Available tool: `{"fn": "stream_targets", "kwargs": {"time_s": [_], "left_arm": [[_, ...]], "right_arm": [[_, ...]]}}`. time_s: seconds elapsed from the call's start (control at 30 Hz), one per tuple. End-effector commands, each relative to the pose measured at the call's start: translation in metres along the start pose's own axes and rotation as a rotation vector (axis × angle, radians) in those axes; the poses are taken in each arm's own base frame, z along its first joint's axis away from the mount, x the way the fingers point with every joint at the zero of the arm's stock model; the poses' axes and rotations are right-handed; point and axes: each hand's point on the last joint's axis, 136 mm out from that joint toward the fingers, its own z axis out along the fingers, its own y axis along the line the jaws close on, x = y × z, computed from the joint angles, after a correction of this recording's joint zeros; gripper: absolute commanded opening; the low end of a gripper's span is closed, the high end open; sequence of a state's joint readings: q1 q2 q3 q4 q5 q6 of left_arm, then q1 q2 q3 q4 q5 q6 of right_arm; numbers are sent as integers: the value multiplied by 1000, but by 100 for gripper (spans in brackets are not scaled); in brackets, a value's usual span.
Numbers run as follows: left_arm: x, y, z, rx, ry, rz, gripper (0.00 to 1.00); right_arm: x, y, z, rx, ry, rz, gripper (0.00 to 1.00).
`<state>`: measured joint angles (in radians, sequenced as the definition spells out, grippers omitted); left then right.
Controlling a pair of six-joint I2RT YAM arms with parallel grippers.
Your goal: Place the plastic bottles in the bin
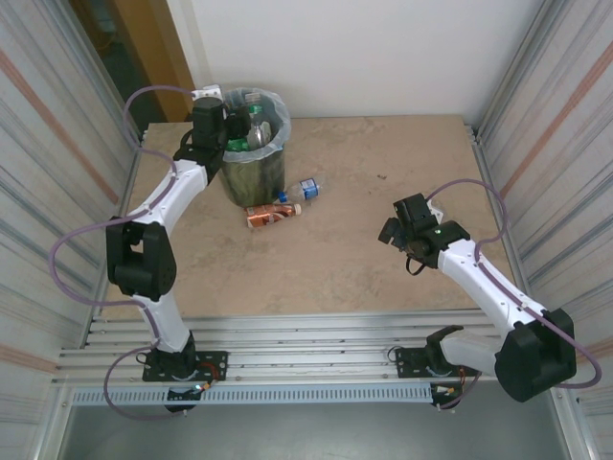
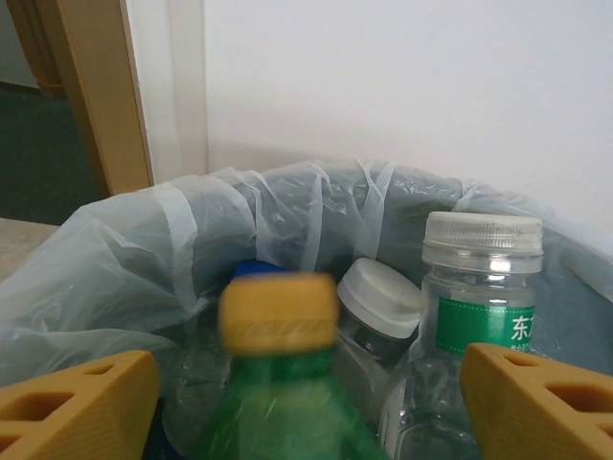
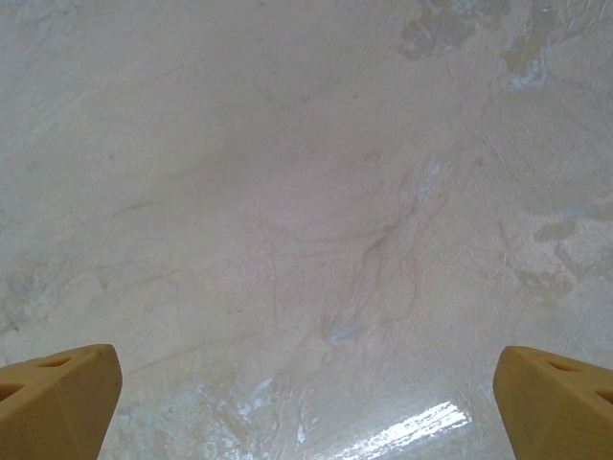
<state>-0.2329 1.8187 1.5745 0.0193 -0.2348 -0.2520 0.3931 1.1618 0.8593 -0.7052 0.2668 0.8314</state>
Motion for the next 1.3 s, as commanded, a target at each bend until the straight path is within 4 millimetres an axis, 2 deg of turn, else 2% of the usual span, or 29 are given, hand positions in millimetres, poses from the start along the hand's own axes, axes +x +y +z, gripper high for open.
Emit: {"fn": "stream_targets", "kwargs": {"time_s": [0.0, 0.3, 0.53, 0.6, 0.77, 1.03, 1.27], "left_arm": [[-28, -2, -23, -5, -65, 1, 84], [-70, -26, -56, 46, -162, 83, 84], [-85, -38, -77, 19, -194, 199, 86], [-87, -41, -84, 25, -195, 223, 94], [-82, -50, -98, 72, -169, 281, 99], [-62, -60, -130, 183, -125, 332, 99], [-18, -70, -167, 297, -46, 459, 98]], "right_arm": [[-6, 7, -4, -13, -13, 15, 98], [-4, 7, -2, -14, -9, 15, 98], [-3, 5, -3, -12, -12, 14, 98], [-3, 4, -3, -10, -12, 15, 98], [-2, 5, -2, -13, -11, 16, 98], [-2, 5, -2, -18, -14, 20, 98], [1, 5, 0, -19, -12, 20, 98]]}}
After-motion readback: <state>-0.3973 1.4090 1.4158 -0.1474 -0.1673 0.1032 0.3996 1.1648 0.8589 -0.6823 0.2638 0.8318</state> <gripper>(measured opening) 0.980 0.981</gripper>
